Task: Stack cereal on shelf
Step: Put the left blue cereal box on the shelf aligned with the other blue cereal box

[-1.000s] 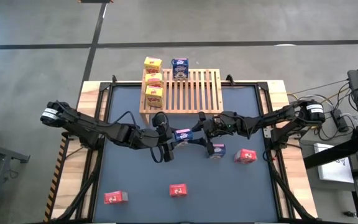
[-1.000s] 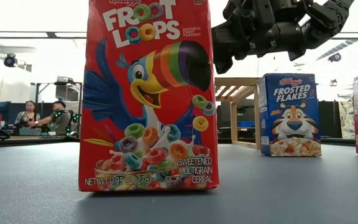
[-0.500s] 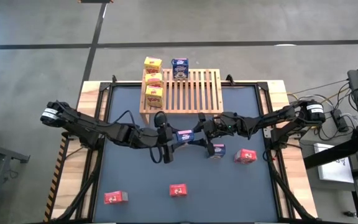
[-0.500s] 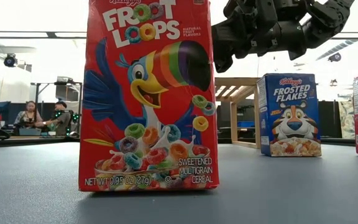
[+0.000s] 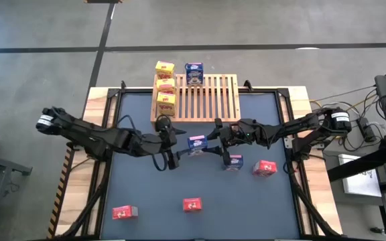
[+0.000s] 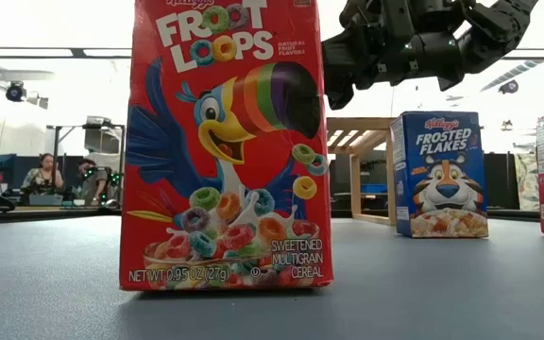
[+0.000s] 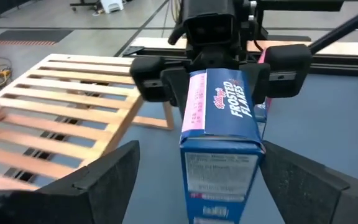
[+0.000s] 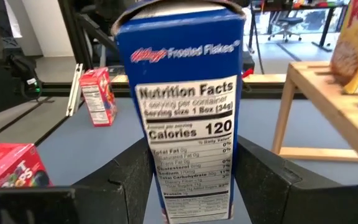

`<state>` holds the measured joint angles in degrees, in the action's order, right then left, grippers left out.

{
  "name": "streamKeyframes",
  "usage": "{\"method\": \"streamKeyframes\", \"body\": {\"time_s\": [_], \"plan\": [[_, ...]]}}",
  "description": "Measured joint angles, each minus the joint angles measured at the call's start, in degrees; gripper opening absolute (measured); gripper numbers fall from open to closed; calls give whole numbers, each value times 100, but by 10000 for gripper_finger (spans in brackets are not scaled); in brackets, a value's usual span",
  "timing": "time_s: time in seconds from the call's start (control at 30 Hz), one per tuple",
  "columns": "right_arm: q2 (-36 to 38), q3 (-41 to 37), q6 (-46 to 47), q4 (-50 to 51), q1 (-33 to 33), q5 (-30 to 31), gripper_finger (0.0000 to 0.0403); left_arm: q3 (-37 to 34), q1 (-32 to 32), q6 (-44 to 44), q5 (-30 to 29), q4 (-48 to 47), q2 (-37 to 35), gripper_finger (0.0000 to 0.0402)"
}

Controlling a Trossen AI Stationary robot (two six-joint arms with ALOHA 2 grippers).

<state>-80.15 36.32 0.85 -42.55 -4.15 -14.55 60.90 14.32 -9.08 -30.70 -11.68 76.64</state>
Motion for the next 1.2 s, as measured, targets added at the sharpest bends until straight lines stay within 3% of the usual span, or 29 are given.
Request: {"method": "streamKeyframes", "body": {"time_s": [0.17,0.37,0.5,0.63,0.73,0.9,1.2], "plan": [[132,-2,-6,-92,-225,-32,192,-19,9,-141,-42,-227,-404,306],[520,-2,-78,-185,-702,-33,192,-255,239,104,-140,197,-774,301],[751,-2,-157,-184,-1110,-39,192,-746,338,228,-202,624,-1126,289],[778,0,-148,-191,-1562,-41,192,-1515,344,433,-191,1648,-1549,281],[681,158,-88,-24,-1883,-132,192,-2143,353,601,-93,2594,-1776,279],[376,708,-194,416,-2299,-944,191,-2884,353,908,167,3719,-2134,278],[-260,1508,-624,1240,-2756,-1140,192,-3271,350,935,169,3963,-2468,278]]}}
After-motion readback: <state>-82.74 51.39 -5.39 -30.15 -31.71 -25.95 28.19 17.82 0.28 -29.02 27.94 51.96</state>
